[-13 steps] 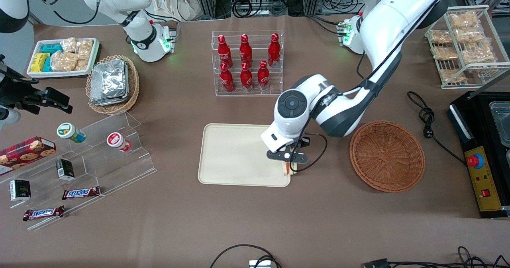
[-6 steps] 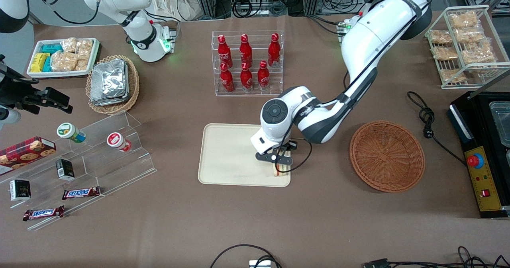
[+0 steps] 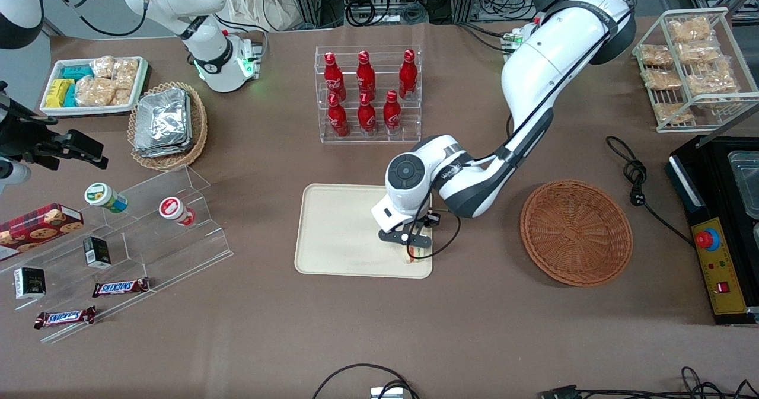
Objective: Place sandwich from basket to tray
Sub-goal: 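Lower the sandwich onto the tray and open the left gripper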
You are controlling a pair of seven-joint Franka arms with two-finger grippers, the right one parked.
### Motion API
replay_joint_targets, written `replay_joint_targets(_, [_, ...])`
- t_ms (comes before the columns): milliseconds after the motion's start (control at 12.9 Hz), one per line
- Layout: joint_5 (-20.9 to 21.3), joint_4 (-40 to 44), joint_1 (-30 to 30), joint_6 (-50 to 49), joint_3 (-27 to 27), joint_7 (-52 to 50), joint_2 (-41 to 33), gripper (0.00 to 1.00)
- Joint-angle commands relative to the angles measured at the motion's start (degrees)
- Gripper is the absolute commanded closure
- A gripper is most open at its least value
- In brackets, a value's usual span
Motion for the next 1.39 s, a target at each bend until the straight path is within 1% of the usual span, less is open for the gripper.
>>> replay_joint_targets(0, [2.20, 3.07, -2.04, -0.10, 1.19, -2.81, 0.91, 0.00])
replay_joint_targets(232, [2.46, 2.99, -2.13, -0.10, 1.19, -5.97, 0.47, 0.00])
replay_joint_targets(387, [4.21, 2.90, -2.13, -0.27, 1.11, -7.74, 0.30, 0.00])
replay_joint_targets(620, [3.96, 2.72, -1.87, -1.33, 1.02, -10.11, -1.63, 0.00])
replay_joint_targets(852, [2.82, 2.46, -0.82, -4.31, 0.76, -9.94, -5.23, 0.00])
replay_joint_targets(1007, [-1.38, 1.76, 1.03, -4.93, 0.66, -8.63, -8.39, 0.00])
replay_joint_targets(1162, [-3.59, -0.08, 3.05, -5.02, 0.66, -7.84, -12.25, 0.00])
replay_joint_targets(1317, [-6.22, -3.50, 6.56, -5.55, 0.49, -6.09, -17.87, 0.00])
